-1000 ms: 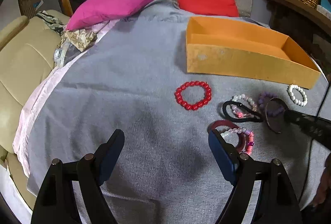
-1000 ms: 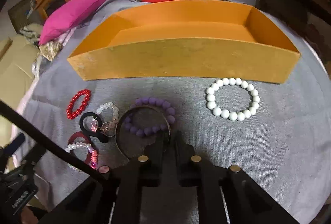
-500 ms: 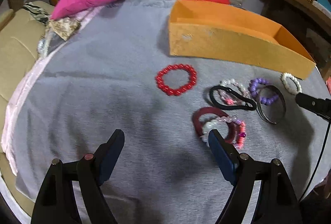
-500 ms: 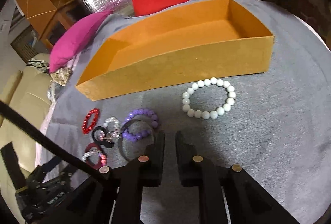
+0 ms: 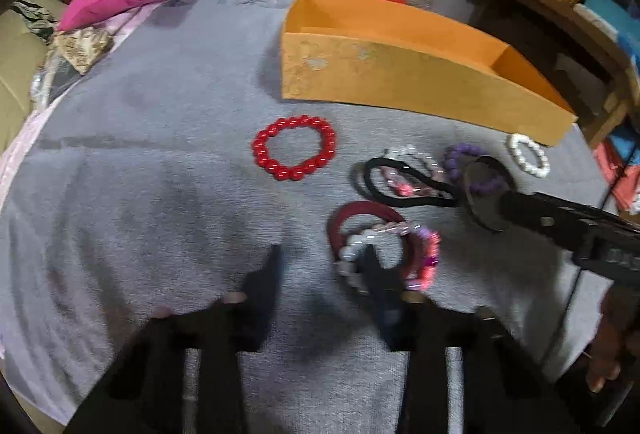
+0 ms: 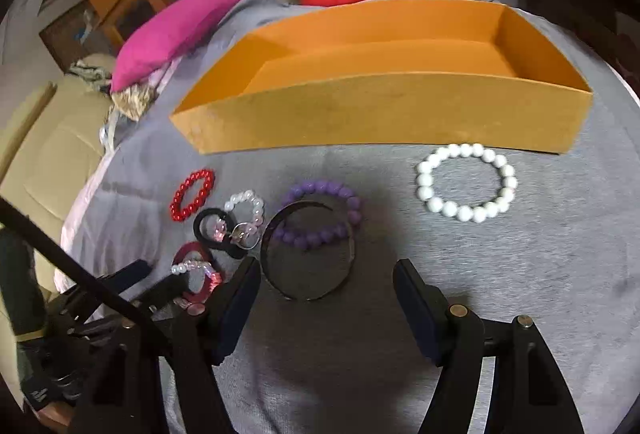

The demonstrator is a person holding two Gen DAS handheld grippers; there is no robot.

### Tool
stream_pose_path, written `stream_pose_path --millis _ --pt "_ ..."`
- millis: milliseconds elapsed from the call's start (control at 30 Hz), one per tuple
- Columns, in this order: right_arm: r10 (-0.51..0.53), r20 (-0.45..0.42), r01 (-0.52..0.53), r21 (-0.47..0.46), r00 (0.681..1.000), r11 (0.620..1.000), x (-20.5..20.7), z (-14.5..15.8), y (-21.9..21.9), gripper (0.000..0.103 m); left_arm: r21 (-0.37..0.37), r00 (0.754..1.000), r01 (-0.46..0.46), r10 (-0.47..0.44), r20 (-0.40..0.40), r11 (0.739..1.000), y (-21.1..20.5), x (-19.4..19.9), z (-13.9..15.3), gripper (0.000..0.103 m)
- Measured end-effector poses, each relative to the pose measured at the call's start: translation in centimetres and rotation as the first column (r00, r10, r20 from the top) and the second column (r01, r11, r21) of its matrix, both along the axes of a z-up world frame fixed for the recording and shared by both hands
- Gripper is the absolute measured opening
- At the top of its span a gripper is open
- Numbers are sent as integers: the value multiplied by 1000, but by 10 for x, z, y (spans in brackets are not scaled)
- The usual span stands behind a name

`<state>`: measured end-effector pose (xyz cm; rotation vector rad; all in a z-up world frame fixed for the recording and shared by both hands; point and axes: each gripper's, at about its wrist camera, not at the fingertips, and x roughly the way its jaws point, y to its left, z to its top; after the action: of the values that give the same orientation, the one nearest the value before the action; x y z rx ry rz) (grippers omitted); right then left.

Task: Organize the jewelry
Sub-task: 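Grasp the silver bangle with the right tool while the left grasps the pink-white bead bracelet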

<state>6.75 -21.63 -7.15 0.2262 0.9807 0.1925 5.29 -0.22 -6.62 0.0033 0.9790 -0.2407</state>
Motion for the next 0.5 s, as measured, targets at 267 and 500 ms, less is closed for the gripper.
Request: stream_pose_path --millis 267,500 --pt "17 12 -16 -75 1000 997 6 -5 23 74 -23 1000 17 -16 25 1000 12 -4 4 7" --pt "44 49 -34 -199 998 979 6 -11 41 72 -41 999 0 1 34 999 26 -9 7 7"
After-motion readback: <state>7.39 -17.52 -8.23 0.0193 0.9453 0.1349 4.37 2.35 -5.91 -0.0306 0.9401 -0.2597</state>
